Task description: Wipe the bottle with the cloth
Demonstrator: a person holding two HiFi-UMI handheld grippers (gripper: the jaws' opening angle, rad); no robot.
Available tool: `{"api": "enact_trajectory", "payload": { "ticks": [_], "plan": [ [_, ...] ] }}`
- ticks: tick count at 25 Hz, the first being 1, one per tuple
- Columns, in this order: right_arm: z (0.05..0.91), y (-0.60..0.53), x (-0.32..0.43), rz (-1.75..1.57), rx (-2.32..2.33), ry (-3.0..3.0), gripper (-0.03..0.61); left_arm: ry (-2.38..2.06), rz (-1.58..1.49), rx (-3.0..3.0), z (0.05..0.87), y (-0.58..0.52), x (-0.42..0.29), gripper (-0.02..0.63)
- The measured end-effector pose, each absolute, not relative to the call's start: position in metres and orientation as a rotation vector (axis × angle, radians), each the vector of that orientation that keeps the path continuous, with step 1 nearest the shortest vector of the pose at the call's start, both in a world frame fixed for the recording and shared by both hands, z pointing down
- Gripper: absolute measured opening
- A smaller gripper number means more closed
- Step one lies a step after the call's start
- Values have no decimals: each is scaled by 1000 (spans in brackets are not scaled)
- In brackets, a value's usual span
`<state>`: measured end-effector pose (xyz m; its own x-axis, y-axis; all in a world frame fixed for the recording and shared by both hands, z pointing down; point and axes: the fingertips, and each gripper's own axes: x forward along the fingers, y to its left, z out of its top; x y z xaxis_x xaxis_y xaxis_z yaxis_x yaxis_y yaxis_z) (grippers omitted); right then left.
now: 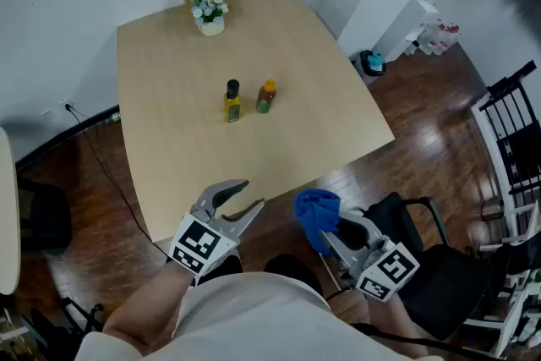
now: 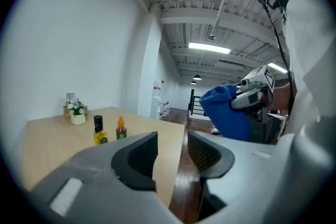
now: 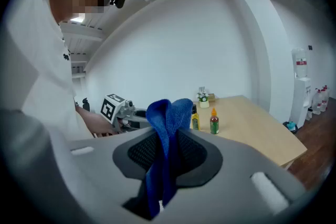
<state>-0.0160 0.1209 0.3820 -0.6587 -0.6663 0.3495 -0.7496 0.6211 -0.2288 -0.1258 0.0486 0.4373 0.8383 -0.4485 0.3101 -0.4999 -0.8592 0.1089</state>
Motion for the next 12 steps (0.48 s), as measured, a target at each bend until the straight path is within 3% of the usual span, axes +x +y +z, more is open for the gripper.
{"api": "enact_trajectory", "payload": {
  "ticks": [12],
  "plan": [
    [390,2,17,531,965,-2659,92,-1028,445,2675,474,-108,-80,190]
  ]
}}
